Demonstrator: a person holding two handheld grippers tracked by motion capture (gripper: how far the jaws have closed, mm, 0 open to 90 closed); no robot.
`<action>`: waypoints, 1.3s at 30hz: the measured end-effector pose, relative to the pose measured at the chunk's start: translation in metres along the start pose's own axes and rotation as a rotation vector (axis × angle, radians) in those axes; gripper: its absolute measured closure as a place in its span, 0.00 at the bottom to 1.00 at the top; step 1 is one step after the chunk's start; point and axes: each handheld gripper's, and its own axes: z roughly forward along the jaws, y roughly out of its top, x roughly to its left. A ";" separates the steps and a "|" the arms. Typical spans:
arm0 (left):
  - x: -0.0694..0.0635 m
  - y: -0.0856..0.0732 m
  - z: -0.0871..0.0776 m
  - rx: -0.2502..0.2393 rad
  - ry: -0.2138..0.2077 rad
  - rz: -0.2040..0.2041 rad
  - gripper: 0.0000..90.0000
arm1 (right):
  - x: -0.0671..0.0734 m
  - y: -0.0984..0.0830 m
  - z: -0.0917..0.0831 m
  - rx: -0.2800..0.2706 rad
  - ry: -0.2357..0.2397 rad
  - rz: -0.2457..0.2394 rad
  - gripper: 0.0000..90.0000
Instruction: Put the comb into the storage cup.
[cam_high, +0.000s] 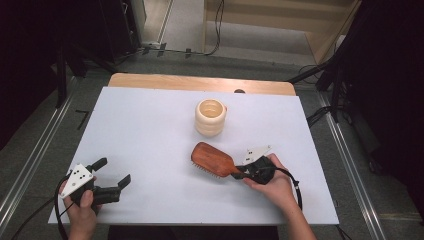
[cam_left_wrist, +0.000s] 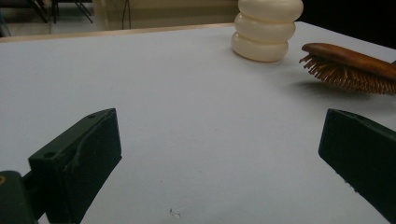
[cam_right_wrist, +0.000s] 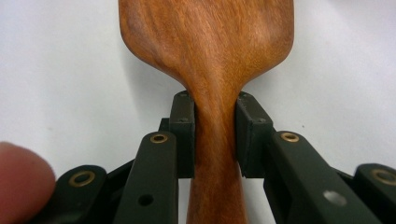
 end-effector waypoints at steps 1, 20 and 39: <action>0.000 0.000 0.000 0.001 0.001 0.000 0.00 | 0.000 0.000 -0.001 -0.010 0.001 0.004 0.78; 0.000 0.001 -0.001 0.001 0.006 -0.004 0.00 | 0.008 -0.001 -0.025 -0.228 0.008 0.043 0.78; -0.014 0.012 0.002 -0.008 -0.003 0.010 0.00 | 0.016 -0.001 -0.030 -0.340 0.020 0.070 0.78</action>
